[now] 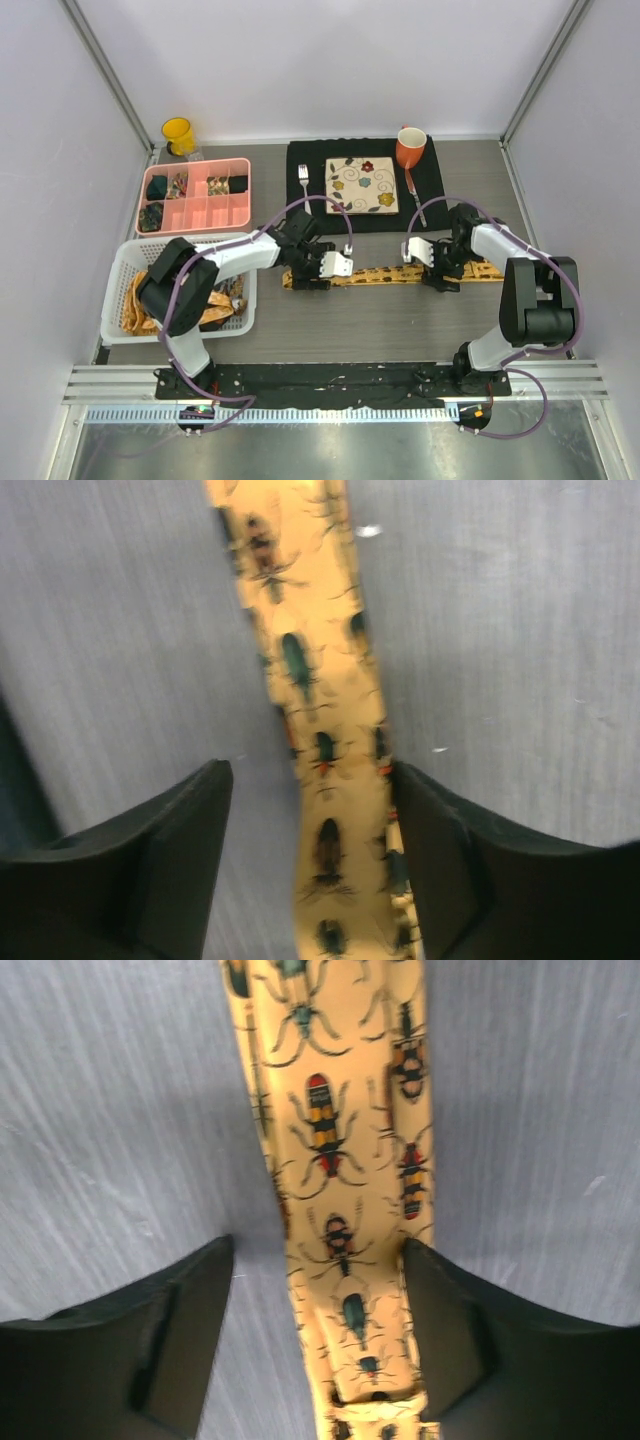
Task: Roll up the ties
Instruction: Roll the tie at the center of the board.
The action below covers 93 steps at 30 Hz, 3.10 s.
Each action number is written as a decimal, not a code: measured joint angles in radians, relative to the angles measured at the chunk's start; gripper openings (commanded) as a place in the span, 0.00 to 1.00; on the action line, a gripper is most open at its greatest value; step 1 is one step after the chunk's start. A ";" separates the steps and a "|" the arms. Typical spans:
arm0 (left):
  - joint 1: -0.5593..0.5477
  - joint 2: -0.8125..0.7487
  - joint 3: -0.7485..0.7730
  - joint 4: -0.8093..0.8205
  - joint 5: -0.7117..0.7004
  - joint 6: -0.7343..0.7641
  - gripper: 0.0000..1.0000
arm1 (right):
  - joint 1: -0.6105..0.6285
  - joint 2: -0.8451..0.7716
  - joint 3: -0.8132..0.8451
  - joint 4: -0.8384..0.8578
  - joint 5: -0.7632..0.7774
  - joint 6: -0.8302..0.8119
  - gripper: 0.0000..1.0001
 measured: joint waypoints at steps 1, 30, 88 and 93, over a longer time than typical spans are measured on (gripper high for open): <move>0.004 -0.001 0.000 0.010 -0.003 0.005 0.85 | 0.000 -0.001 0.001 -0.011 0.000 0.002 0.85; 0.084 -0.455 -0.060 -0.054 0.003 -0.365 1.00 | 0.048 -0.035 0.509 0.037 -0.430 1.216 0.97; 0.238 -0.183 -0.169 -0.063 0.178 -0.018 0.40 | 0.563 0.476 0.266 0.588 -0.467 1.952 0.01; 0.203 -0.188 -0.150 -0.063 0.199 -0.056 0.36 | 0.563 0.476 0.272 0.580 -0.460 1.950 0.01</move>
